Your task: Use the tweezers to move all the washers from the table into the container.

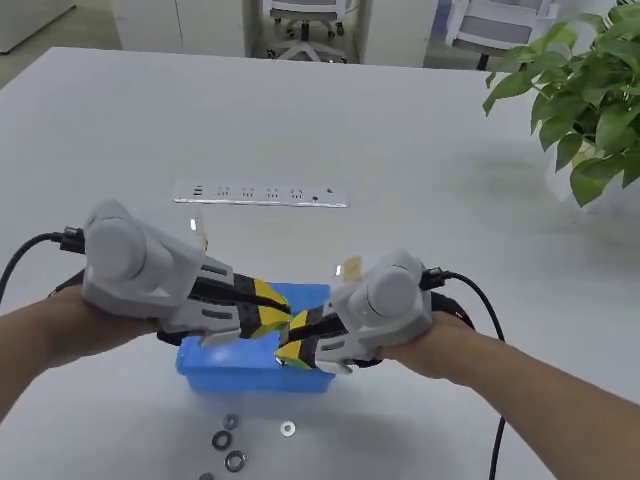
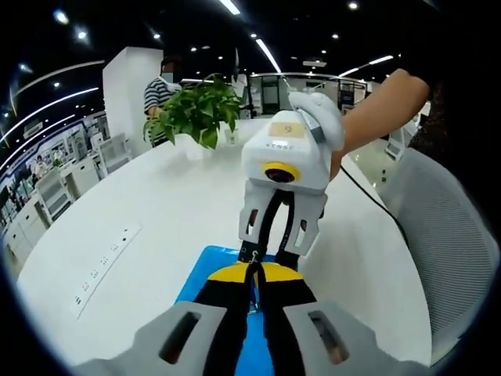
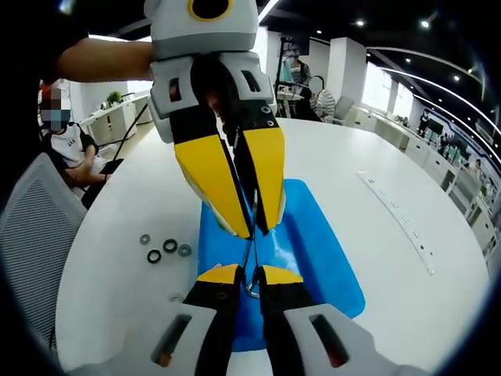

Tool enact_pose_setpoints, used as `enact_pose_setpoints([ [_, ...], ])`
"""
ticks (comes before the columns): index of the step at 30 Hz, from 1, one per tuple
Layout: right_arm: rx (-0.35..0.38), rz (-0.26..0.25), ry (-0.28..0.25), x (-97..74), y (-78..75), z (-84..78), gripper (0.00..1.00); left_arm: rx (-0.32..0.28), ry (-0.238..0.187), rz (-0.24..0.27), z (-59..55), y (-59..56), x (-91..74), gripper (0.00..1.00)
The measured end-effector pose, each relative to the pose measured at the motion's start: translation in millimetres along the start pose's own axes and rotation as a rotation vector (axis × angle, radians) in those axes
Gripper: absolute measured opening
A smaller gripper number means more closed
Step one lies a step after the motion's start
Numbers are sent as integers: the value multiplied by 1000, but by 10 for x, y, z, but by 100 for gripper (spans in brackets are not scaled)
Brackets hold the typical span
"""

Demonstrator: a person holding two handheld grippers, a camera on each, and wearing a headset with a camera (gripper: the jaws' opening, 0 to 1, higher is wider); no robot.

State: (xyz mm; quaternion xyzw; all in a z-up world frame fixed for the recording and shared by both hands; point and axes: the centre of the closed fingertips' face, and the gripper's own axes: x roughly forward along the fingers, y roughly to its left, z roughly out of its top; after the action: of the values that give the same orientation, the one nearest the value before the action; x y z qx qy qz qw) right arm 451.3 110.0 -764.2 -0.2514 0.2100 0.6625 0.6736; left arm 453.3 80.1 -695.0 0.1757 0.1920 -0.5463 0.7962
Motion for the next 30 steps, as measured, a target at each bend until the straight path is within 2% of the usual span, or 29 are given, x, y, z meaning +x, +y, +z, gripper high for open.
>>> enact_pose_setpoints([
  [13,3,-17,-8,-45,-15,38,14,17,-6,-4,26,-19,-23,5],
  [17,19,-51,-34,-131,-62,145,19,15,-8,14,68,-4,-73,5],
  [20,22,-80,-45,-215,-62,214,23,11,-22,34,142,5,-132,5],
  [23,32,-111,-51,-317,-27,273,27,10,-22,39,195,-12,-170,5],
  [25,47,-149,-48,-399,-27,290,32,12,-20,41,231,-28,-199,5],
  [30,67,-189,-43,-585,76,295,39,24,-29,53,359,-95,-289,5],
])
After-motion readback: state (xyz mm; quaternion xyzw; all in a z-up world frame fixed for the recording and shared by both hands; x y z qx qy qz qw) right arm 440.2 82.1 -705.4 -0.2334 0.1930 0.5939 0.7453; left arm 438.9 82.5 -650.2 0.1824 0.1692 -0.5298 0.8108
